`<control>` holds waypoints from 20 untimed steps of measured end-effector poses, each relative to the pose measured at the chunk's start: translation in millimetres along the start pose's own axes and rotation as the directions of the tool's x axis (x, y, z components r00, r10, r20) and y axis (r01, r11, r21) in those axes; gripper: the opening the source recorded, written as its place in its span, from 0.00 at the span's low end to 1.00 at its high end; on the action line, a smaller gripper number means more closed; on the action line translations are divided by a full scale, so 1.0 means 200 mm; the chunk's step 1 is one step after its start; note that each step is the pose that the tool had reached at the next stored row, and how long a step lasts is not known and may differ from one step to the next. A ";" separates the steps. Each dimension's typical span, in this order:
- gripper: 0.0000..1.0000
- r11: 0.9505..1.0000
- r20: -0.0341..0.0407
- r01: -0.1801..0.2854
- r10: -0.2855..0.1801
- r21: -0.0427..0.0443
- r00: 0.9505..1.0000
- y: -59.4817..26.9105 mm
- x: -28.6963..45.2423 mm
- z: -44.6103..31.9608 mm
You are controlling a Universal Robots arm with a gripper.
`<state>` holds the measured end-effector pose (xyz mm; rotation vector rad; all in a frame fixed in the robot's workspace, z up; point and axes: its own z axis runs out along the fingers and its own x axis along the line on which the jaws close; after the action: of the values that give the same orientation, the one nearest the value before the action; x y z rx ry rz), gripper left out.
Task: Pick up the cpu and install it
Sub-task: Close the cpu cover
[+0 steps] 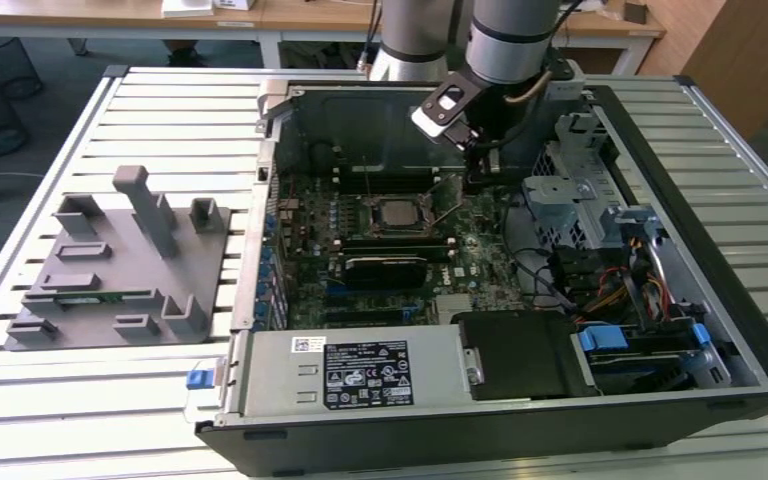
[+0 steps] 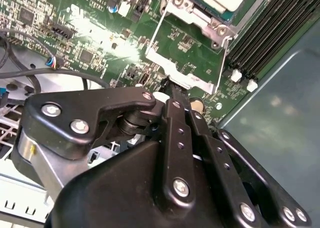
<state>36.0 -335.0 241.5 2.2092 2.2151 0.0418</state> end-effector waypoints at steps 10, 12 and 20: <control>0.11 1.000 0.000 0.000 0.000 0.000 1.000 -0.067 0.000 -0.002; 0.11 1.000 0.000 0.000 0.000 0.000 1.000 -0.079 0.000 -0.002; 0.11 1.000 0.000 0.000 0.000 0.000 1.000 -0.135 0.000 -0.003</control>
<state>9.0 -335.0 241.3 2.2092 2.2150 0.0416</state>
